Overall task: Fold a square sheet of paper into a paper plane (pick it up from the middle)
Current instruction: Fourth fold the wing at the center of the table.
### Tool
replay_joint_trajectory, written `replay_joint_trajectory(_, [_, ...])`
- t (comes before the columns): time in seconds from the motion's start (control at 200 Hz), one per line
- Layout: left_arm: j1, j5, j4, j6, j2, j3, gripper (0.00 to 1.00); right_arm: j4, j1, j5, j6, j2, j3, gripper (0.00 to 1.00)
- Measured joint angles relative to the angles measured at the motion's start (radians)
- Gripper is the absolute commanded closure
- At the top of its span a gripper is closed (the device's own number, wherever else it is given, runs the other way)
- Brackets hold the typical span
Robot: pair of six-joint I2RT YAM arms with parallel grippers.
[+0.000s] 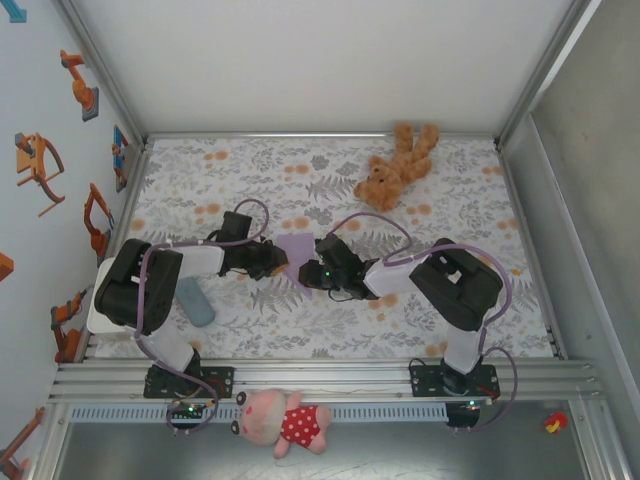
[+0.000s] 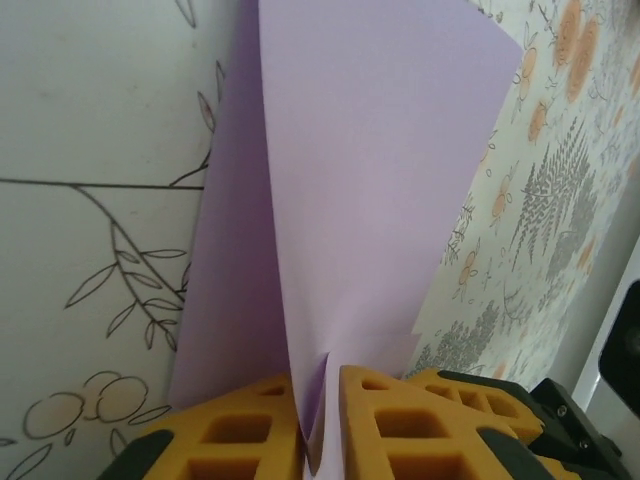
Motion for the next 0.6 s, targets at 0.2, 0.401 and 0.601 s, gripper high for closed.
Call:
replay_joint_trajectory(0.2, [0.003,-0.005,-0.026,0.016,-0.01,0.01,0.97,-0.098,-0.002,0.046,-0.091,-0.074,-0.007,0.66])
replay_joint_trajectory(0.401, [-0.011,-0.082,-0.018,-0.061,-0.079,-0.007,0.96,-0.219,0.011,0.189,-0.253,-0.219,-0.007,0.59])
replay_joint_trajectory(0.601, [-0.083,-0.208,-0.037,-0.156,-0.148,-0.01,0.96,-0.28,0.113,0.366,-0.43,-0.255,-0.007,0.58])
